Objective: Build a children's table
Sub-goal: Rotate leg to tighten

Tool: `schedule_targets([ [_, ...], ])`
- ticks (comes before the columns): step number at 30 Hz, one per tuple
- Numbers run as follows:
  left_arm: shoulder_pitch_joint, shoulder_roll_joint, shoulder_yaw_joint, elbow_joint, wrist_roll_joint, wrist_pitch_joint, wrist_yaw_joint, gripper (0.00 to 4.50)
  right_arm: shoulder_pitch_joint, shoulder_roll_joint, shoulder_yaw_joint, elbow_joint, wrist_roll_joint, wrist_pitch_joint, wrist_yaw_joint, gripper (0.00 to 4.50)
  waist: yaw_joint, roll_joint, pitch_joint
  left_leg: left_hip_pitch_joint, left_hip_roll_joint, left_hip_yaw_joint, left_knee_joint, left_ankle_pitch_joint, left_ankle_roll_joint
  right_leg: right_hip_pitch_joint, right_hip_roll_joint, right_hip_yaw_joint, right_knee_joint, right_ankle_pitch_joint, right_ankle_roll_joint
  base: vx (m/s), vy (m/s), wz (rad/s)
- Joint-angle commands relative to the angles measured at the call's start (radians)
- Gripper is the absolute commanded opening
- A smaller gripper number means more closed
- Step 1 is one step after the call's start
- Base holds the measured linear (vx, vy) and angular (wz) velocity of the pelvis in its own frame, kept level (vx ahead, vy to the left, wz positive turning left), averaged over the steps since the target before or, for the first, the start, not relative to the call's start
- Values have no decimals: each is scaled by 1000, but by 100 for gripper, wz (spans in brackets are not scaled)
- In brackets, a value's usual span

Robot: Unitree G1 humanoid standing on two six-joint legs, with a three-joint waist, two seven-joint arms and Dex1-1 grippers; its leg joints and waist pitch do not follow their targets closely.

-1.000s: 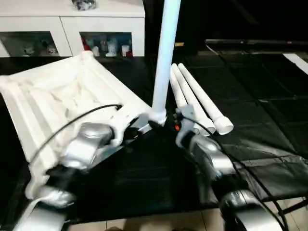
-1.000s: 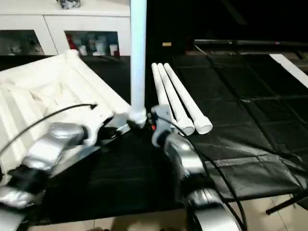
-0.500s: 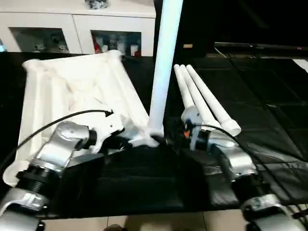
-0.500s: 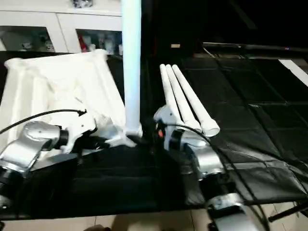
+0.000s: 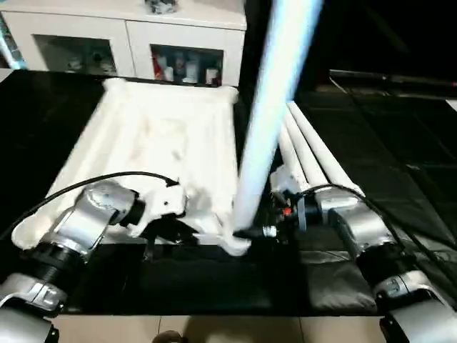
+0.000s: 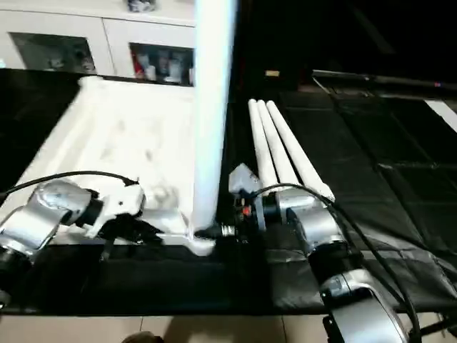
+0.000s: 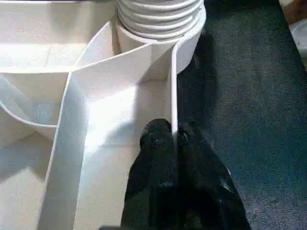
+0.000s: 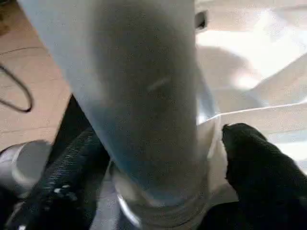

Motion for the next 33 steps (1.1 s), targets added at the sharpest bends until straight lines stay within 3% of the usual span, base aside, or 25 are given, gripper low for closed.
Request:
schedule_targets([
  [1,-22,-7,-24,5,19,-20,-27,0,-19,-19,11,3,-8,1,37,337,-4,8,-66,27,69,-20,-80,-276,-16,43,-78,63,-68,-285,-196,0,0,0],
  [11,-31,-7,-27,41,26,-47,-28,0,-16,-31,27,33,-32,-32,58,260,-2,9,-70,27,69,-20,-77,-252,-14,44,-77,62,-61,-245,-208,0,0,0],
  [21,-37,-12,-25,61,24,-56,-33,0,12,-7,33,26,-33,-39,40,254,-1,12,-67,30,70,-22,-80,-286,-25,44,-77,63,-67,-283,-203,0,0,0],
  [24,-39,-12,-23,62,22,-54,-33,0,12,-1,25,29,-20,-18,35,324,-2,12,-66,31,70,-23,-82,-301,-30,45,-78,63,-68,-297,-202,0,0,0],
  [29,-44,-14,-21,65,20,-51,-34,0,19,11,2,35,-13,-36,-8,358,-2,15,-67,32,70,-24,-83,-308,-36,44,-78,63,-68,-301,-202,0,0,0],
  [30,-46,-15,-21,68,20,-52,-35,0,22,18,-8,40,-15,-59,-34,358,-2,19,-66,35,71,-24,-84,-318,-41,42,-78,63,-69,-308,-201,0,0,0],
  [33,-48,-17,-22,71,20,-53,-37,0,26,24,-16,42,-17,-75,-57,358,-4,17,-66,36,69,-25,-83,-340,-47,41,-80,64,-73,-335,-195,0,0,0],
])
